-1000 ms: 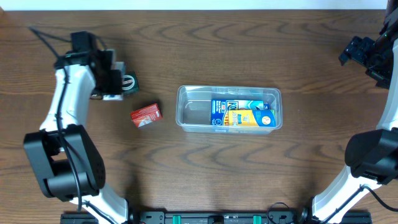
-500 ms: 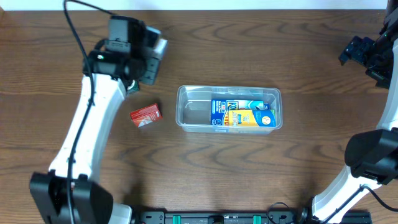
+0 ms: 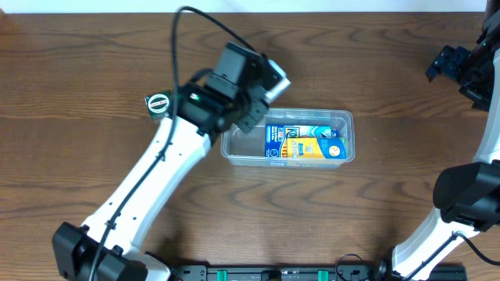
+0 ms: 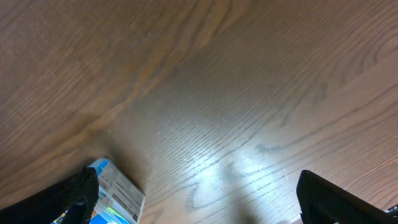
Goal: Pack container
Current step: 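Lower the Panadol box upright into the container's back edge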
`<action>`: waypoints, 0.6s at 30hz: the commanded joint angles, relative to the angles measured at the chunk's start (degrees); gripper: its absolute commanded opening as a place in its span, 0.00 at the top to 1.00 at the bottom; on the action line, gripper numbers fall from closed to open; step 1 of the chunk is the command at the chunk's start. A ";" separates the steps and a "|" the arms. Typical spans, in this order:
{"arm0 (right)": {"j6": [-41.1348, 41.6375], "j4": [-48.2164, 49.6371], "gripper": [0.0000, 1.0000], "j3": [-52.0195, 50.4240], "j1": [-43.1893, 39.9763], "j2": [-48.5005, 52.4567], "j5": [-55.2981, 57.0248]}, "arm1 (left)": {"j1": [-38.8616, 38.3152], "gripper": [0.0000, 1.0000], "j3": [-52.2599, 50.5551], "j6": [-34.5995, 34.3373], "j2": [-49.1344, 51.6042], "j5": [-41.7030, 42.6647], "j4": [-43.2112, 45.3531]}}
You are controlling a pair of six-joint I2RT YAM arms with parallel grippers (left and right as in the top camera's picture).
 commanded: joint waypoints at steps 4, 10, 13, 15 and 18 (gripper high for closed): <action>-0.59 -0.07 0.01 0.74 -0.44 0.20 0.79 | -5.42 0.57 1.05 2.27 2.95 -0.48 1.53; -0.59 -0.07 0.01 0.74 -0.44 0.20 0.79 | -9.18 0.57 1.05 6.01 7.76 -0.48 3.45; -0.61 -0.07 0.01 0.74 -0.44 0.20 0.79 | -10.78 0.57 1.05 9.88 10.19 -0.48 4.87; -0.61 -0.07 0.01 0.74 -0.44 0.20 0.79 | -11.58 0.57 1.05 11.87 11.54 -0.48 6.32; -0.61 -0.07 0.01 0.76 -0.44 0.20 0.79 | -12.81 0.57 1.05 15.15 12.90 -0.48 8.92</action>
